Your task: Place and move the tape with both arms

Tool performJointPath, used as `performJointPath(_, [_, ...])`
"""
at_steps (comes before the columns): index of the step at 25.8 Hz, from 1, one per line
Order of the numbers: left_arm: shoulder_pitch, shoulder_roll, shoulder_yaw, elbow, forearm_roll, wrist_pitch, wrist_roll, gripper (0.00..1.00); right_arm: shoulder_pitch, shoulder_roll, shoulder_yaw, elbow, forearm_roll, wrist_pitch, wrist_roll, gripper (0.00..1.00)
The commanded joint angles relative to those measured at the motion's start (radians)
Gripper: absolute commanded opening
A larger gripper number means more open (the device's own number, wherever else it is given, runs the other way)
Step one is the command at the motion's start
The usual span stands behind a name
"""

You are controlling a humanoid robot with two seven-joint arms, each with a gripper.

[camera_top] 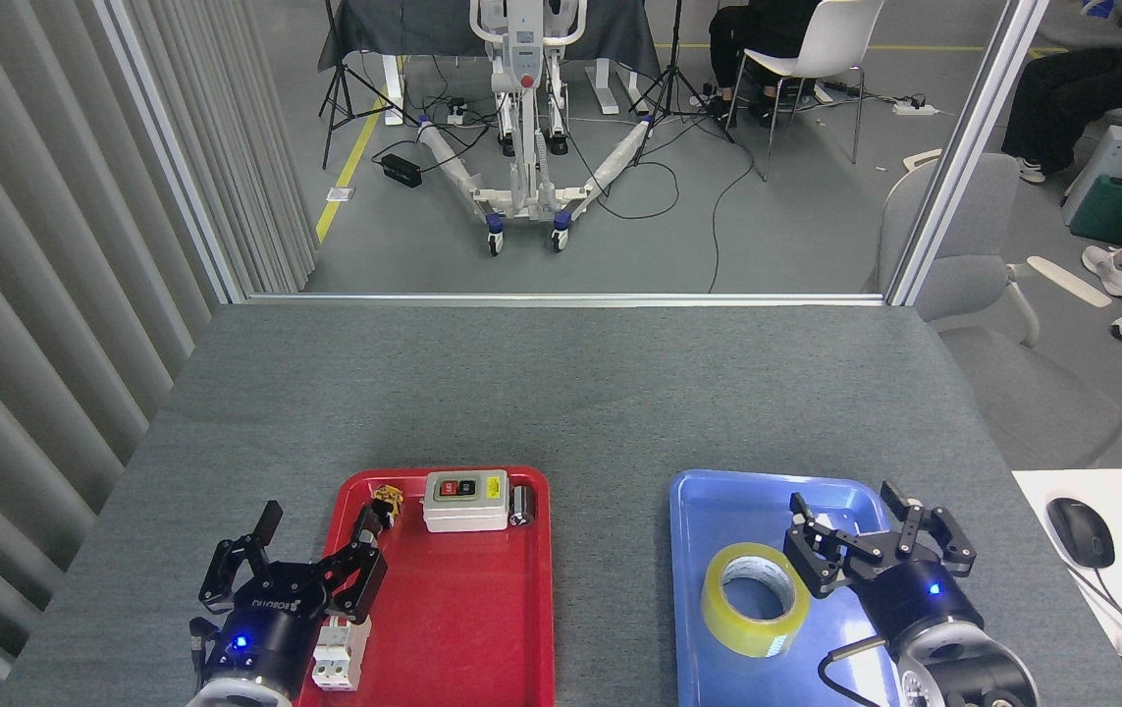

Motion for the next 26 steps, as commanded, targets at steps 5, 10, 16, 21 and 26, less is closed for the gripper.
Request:
performJointPath(5, [-0.013,-0.001,-0.002,-0.001,0.003,-0.009,0.003,0.99,0.054,0.050,0.007,0.025,-0.011,-0.044,-0.334,1.00])
performJointPath(10, [-0.016,0.011,-0.001,-0.006,-0.003,-0.011,0.025,0.99,0.126,0.100,0.005,0.041,-0.012,-0.058,-0.334,1.00])
performJointPath(16, [0.030,-0.001,-0.007,0.049,-0.030,-0.005,0.080,0.99,0.131,0.149,0.007,0.046,-0.032,0.046,-0.326,1.00])
performJointPath(21, [0.042,-0.001,-0.007,0.045,-0.030,-0.009,0.080,0.99,0.133,0.156,0.005,0.048,0.000,0.069,-0.263,1.00])
performJointPath(26, [0.045,0.003,-0.017,0.040,-0.030,-0.049,0.080,0.99,0.133,0.154,0.005,0.049,0.005,0.064,-0.266,1.00])
